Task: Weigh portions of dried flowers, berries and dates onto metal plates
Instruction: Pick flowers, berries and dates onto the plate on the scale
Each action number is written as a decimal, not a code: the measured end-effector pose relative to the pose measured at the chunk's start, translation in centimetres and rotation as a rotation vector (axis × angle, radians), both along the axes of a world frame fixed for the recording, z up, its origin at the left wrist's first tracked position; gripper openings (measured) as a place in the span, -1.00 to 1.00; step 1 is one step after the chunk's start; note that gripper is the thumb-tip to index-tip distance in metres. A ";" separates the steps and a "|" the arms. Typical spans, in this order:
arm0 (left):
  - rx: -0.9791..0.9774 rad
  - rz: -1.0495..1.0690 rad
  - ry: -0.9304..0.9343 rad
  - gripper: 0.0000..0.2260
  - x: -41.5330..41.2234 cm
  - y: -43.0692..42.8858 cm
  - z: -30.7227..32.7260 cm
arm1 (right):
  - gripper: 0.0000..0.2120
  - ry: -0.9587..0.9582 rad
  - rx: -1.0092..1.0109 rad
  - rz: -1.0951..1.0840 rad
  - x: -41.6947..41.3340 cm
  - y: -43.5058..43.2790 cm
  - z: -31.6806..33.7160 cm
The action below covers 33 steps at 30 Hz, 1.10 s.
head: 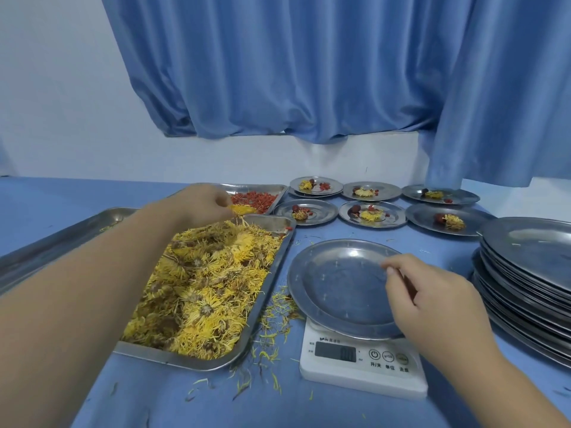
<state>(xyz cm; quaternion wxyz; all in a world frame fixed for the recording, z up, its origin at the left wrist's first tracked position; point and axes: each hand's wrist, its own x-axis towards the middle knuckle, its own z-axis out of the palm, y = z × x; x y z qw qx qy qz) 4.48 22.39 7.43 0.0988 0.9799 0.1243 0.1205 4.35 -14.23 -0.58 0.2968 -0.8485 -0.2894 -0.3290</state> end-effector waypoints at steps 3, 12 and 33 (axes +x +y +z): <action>-0.151 -0.015 -0.006 -0.79 -1.5 -0.5 1.0 | -0.90 0.023 0.010 -0.003 0.1 0.0 -0.1; 0.000 0.050 -0.004 -0.79 -3.7 -1.2 1.2 | -0.89 0.085 0.041 -0.015 0.2 -0.3 -0.2; -0.110 -0.231 -0.021 -0.92 0.2 -17.1 -4.3 | -0.88 0.099 0.128 -0.017 0.7 -1.0 -0.3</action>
